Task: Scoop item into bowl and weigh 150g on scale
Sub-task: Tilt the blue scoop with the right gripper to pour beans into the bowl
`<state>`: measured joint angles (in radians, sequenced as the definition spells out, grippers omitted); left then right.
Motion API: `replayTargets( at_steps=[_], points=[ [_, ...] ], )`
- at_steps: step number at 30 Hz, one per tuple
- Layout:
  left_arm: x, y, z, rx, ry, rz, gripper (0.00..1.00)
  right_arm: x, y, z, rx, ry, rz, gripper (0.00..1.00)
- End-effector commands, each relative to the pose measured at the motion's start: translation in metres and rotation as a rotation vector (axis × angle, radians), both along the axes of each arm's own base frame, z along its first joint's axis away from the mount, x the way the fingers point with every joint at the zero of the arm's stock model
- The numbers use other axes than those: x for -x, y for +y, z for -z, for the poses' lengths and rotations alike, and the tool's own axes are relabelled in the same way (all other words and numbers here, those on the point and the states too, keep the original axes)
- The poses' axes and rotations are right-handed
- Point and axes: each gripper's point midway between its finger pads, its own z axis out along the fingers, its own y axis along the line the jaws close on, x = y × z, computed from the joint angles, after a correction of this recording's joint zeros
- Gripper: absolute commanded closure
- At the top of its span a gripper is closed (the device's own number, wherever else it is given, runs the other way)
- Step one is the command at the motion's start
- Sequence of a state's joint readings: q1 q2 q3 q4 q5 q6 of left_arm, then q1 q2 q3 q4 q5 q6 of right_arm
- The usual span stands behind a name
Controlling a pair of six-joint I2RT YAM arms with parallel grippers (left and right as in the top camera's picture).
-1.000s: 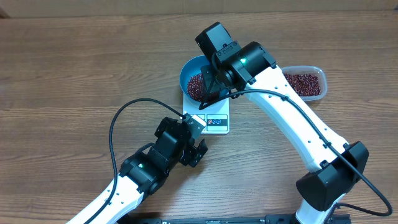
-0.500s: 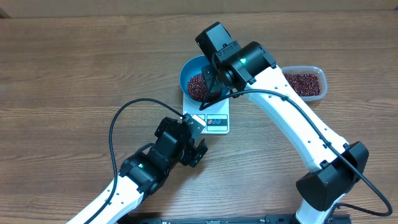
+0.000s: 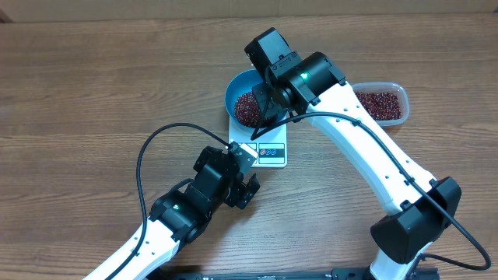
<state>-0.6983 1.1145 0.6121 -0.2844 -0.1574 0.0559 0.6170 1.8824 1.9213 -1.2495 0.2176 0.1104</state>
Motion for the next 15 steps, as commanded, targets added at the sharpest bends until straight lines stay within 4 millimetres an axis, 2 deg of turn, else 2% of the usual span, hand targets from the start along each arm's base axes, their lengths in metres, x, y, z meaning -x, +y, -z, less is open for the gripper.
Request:
replayTargets(
  at_steps=[1, 15],
  points=[
    [0.0003, 0.0021, -0.0002, -0.005, -0.007, 0.004, 0.00, -0.0007, -0.0001, -0.0198, 0.003, -0.053, -0.033, 0.96],
    [0.0004, 0.0020, -0.0001, -0.005, -0.006, 0.004, 0.00, -0.0002, -0.0003, -0.0195, 0.010, -0.051, -0.045, 0.96]
  ],
)
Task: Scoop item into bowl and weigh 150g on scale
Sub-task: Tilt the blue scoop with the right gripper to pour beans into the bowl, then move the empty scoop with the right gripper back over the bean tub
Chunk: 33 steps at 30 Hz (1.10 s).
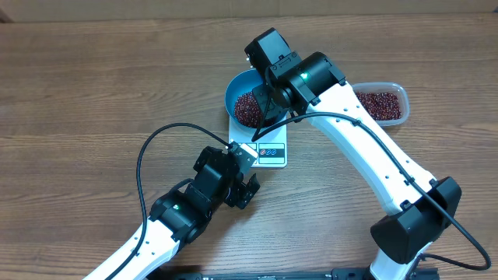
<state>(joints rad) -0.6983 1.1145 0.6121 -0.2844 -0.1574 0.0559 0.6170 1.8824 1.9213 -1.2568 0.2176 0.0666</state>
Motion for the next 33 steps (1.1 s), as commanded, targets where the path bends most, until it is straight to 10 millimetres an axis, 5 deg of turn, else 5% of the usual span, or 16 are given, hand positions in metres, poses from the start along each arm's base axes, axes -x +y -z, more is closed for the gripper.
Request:
replayTargets(
  at_steps=[1, 18, 33],
  points=[
    [0.000, 0.002, 0.000, -0.005, -0.006, 0.004, 0.01, -0.001, 0.001, -0.020, -0.015, -0.053, -0.006, 0.96],
    [0.000, 0.002, 0.000, -0.005, -0.007, 0.004, 0.01, -0.005, 0.002, -0.022, -0.135, -0.050, 0.213, 0.96],
    [0.000, 0.002, 0.000, -0.005, -0.006, 0.004, 0.00, -0.022, -0.055, -0.040, 0.048, -0.252, 0.480, 0.96]
  ],
)
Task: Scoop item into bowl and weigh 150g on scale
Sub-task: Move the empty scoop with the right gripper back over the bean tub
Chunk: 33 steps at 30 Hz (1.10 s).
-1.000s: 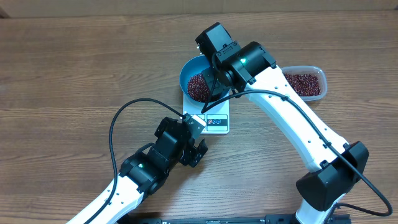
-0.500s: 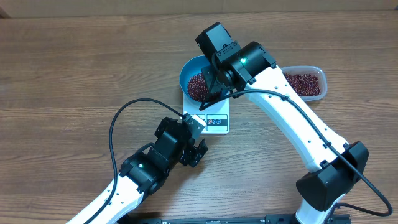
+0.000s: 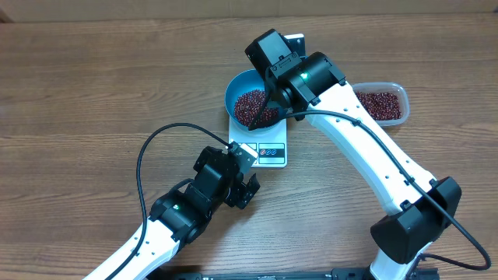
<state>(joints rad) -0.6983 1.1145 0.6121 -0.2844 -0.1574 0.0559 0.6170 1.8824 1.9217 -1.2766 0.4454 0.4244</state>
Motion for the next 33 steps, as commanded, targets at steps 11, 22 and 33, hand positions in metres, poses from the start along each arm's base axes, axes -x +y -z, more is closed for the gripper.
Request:
replayTargets(
  at_steps=[11, 22, 33],
  points=[
    [0.000, 0.002, 0.000, -0.004, -0.006, 0.004, 0.00, -0.012, -0.090, -0.045, 0.265, -0.175, 0.265, 0.96],
    [0.000, 0.002, 0.000, -0.005, -0.006, 0.004, 0.00, -0.003, -0.176, -0.021, 0.231, 0.006, 0.459, 0.96],
    [0.000, 0.002, 0.000, -0.005, -0.006, 0.004, 0.00, 0.010, -0.194, 0.029, 0.277, 0.120, 0.485, 0.96]
  ],
)
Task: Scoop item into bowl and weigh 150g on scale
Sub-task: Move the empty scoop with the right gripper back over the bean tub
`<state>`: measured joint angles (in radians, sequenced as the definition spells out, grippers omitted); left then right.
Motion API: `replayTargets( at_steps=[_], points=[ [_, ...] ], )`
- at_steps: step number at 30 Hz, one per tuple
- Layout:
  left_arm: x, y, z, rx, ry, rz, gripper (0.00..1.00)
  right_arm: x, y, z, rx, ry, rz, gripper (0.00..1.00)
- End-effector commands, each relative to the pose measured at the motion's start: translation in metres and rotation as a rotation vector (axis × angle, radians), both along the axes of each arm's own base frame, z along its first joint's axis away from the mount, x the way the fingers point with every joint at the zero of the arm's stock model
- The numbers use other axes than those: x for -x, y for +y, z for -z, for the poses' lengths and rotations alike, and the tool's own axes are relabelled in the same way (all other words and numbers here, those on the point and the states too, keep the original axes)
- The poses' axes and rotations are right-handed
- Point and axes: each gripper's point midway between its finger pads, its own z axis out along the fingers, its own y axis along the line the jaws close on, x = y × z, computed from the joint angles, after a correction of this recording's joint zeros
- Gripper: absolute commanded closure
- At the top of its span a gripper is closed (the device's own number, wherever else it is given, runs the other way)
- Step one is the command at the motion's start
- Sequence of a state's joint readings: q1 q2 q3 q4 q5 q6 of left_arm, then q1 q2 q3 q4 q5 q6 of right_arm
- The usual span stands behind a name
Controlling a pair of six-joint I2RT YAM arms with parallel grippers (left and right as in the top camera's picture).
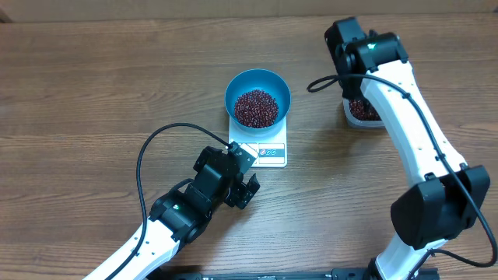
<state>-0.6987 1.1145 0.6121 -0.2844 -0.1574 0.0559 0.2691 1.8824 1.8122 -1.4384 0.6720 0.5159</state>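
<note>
A blue bowl holding red beans stands on the white scale at mid-table. A clear container of red beans sits at the right, mostly covered by my right arm. My right gripper hangs over that container's left end, its fingers hidden under the wrist. Any scoop in it is hidden too. My left gripper rests open on the table just below the scale, holding nothing.
A black cable loops out from the right wrist between bowl and container. The left arm's cable arcs over the table to the left of the scale.
My right arm has moved from over the blue bowl to the right, and now stands over the bean container. The bowl is fully uncovered. The left arm has not moved.
My right gripper stayed low over the bowl's right side at the first two moments, with a dark thin tool reaching into the beans. Then it stood a little further back over the bowl. Now it is over the container. The left gripper stayed open by the scale throughout.
</note>
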Motion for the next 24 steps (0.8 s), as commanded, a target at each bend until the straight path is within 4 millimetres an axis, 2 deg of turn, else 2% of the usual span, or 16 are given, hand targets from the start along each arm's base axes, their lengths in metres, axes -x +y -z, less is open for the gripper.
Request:
replayTargets(
  at_steps=[1, 5, 12, 20, 24],
  points=[
    [0.000, 0.002, 0.000, -0.004, -0.006, 0.004, 0.01, 0.006, -0.002, 0.011, 0.000, 0.008, 0.006, 0.96],
    [0.000, 0.002, 0.000, -0.005, -0.006, 0.004, 0.00, 0.008, -0.002, 0.025, 0.004, 0.023, 0.006, 0.96],
    [0.000, 0.002, 0.000, -0.004, -0.006, 0.004, 0.01, 0.004, -0.001, 0.036, -0.001, 0.012, 0.000, 0.96],
    [0.000, 0.002, 0.000, -0.005, -0.006, 0.004, 0.00, 0.009, 0.013, 0.048, -0.114, 0.075, -0.047, 0.96],
    [0.000, 0.002, 0.000, -0.005, -0.006, 0.004, 0.01, 0.012, 0.005, 0.052, -0.162, 0.092, -0.014, 0.96]
  ],
)
